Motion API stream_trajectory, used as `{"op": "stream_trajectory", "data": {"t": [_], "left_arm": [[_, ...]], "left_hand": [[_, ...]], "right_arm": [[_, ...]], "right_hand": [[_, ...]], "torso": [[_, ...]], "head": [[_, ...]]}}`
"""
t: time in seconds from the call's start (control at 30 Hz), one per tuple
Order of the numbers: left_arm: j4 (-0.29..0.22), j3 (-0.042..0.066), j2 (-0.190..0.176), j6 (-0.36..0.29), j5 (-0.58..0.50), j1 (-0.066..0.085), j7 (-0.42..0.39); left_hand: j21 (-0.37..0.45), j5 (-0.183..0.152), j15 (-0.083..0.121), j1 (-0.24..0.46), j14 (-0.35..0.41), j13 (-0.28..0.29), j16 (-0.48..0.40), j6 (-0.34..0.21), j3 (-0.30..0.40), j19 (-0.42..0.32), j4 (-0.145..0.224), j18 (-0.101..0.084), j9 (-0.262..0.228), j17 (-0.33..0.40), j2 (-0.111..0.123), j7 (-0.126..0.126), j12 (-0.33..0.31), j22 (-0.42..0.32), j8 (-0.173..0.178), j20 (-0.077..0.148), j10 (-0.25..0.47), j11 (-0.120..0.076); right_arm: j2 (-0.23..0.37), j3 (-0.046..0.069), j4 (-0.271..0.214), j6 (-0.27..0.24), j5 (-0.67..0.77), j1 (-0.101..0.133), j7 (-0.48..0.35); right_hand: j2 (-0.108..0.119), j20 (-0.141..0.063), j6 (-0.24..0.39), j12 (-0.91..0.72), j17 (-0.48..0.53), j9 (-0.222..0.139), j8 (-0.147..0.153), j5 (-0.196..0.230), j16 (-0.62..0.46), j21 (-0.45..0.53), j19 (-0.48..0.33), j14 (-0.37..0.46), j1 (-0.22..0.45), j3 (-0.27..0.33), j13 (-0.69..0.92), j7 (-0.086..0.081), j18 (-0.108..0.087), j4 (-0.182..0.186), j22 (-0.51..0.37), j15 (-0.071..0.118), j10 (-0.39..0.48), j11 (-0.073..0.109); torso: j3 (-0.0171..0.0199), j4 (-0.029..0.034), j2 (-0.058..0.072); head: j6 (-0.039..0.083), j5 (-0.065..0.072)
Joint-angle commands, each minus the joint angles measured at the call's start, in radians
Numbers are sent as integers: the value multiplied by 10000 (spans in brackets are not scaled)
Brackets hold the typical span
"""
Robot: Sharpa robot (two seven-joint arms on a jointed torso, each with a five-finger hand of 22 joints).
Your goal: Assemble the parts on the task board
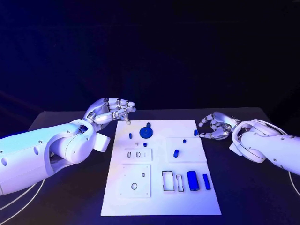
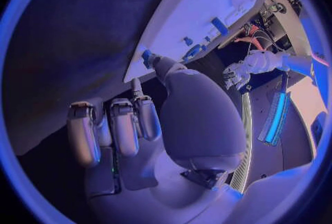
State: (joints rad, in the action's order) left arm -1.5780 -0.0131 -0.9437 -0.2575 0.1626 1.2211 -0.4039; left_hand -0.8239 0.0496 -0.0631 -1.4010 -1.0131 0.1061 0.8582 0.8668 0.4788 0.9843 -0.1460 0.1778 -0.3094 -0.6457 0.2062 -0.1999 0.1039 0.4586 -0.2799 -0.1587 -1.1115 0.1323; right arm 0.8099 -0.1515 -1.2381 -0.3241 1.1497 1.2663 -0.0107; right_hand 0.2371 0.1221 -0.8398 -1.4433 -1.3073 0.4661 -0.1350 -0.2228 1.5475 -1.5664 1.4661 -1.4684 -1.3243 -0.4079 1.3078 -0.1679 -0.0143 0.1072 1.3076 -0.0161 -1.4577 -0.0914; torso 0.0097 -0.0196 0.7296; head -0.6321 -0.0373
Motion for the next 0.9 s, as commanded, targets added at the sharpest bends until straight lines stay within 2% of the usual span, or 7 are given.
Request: {"op": "stream_trajectory", "data": {"t": [0.03,0.5,0.77,0.87,0.9], "left_arm": [[-4,5,28,202,-9,4,-87],[23,4,34,207,-7,3,-60],[31,4,35,224,-6,3,-38],[35,4,37,231,-5,3,-30],[36,4,37,233,-5,3,-27]], "left_hand": [[-44,0,-6,-69,92,15,-37,-37,14,-71,39,43,-12,14,-11,5,-61,9,41,31,31,27],[-61,1,-8,-67,90,16,-40,-32,27,-85,39,43,-17,17,-26,3,-60,20,40,29,27,29],[-61,1,-8,-67,90,16,-40,-32,27,-85,39,43,-17,17,-26,3,-60,20,40,29,27,29],[-79,1,-9,-65,87,16,-42,-28,43,-99,38,43,-21,21,-46,1,-60,31,40,27,24,30],[-79,1,-9,-65,87,16,-42,-28,43,-99,38,43,-21,21,-46,1,-60,31,40,27,24,30]], "right_arm": [[-105,1,80,102,-15,-70,-196],[-323,0,174,182,-32,-175,-246],[-401,1,231,132,-58,-181,-262],[-439,1,283,153,-61,-181,-258],[-451,1,295,163,-62,-181,-256]], "right_hand": [[-59,-53,-73,3,-2076,18,26,-39,30,-44,1047,-894,-74,-22,1500,-18,143,-54,2632,66,-48,64],[-191,-116,-426,-88,-2103,70,-94,-54,38,-44,1047,-901,-60,-247,1575,32,143,-76,2632,145,-143,105],[-322,-203,-715,-153,-2106,84,-161,-19,38,-44,1047,-903,-26,-500,1630,85,143,-89,2632,245,-215,147],[-445,-265,-877,-181,-2113,83,-184,152,39,-44,1047,-905,-61,-727,1655,128,143,-148,2632,305,-247,188],[-482,-291,-937,-181,-2115,78,-185,374,38,-44,1047,-905,-71,-846,1656,147,143,-184,2632,330,-250,205]], "torso": [[-13,15,-1],[-14,-9,-8],[-9,6,-7],[-10,16,-6],[-10,15,-6]], "head": [[-33,-13],[-117,-92],[-119,-96],[-122,-93],[-127,-92]]}}
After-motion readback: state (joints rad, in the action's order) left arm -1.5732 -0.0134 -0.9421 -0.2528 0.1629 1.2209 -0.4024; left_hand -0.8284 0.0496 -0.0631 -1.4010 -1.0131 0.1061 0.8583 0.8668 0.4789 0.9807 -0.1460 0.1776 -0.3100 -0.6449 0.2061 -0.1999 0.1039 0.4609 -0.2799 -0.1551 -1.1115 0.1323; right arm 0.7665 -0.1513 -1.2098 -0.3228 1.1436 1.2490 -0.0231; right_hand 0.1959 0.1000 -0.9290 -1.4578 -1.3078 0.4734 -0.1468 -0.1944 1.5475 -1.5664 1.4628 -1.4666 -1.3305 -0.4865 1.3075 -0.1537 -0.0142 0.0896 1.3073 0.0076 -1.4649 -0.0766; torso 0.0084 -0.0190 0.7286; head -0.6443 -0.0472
